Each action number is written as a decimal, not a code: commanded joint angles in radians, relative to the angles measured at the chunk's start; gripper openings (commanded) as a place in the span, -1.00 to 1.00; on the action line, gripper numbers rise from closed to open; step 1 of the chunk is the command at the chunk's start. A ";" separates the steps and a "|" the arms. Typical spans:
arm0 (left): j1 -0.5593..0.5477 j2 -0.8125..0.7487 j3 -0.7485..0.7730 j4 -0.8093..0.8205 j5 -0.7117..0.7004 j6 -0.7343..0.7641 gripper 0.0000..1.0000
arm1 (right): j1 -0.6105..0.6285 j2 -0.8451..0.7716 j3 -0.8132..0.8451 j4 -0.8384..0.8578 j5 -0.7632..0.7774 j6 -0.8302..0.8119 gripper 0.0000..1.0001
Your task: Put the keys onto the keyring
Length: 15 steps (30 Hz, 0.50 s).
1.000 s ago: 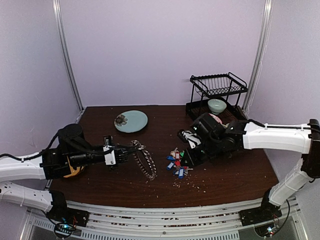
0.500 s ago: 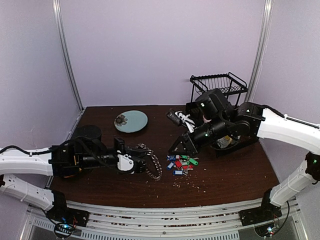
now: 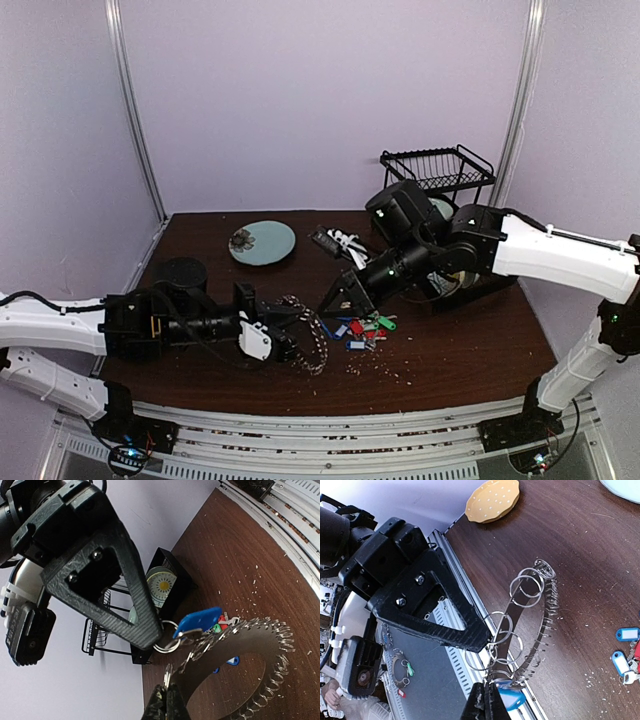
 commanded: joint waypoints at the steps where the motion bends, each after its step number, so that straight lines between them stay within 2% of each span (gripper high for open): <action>1: -0.015 -0.008 0.019 0.099 -0.032 0.022 -1.00 | 0.010 0.023 0.017 0.020 -0.033 0.056 -1.00; 15: -0.031 -0.013 0.010 0.104 -0.039 0.038 -1.00 | 0.006 0.038 0.039 0.006 -0.023 0.072 -1.00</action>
